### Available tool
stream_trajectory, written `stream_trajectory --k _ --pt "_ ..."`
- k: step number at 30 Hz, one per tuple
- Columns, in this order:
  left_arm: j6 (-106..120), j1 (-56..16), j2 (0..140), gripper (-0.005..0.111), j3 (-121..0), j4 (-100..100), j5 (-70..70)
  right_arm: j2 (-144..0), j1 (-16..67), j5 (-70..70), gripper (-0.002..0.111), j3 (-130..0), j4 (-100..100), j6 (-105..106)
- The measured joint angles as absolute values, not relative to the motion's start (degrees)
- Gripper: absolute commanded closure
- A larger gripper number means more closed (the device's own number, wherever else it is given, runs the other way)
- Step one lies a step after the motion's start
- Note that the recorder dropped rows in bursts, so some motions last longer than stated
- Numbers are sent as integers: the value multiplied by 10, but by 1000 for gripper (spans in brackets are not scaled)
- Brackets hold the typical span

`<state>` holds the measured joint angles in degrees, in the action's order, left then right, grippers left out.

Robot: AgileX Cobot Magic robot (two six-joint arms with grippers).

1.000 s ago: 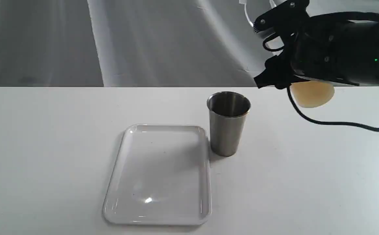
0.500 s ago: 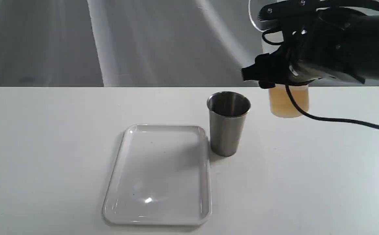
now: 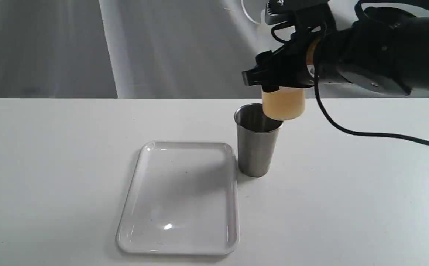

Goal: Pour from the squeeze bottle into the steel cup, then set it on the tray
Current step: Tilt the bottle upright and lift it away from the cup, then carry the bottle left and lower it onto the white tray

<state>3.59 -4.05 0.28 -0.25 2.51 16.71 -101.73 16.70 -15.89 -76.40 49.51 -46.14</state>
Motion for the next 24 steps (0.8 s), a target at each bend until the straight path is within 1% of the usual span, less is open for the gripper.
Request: stream_trajectory --k 4,10,16,24 --pt "36 -41 3 98 -3 25 167 -1017 167 -108 70 -763 461 -410" --pt "36 -41 3 98 -3 25 167 -1017 167 -38 70 -763 346 -284" --pt "36 -41 3 98 -3 25 167 -1017 167 0 70 -763 267 -193" --pt "36 -41 3 98 -3 25 167 -1021 193 56 70 -763 180 -71"
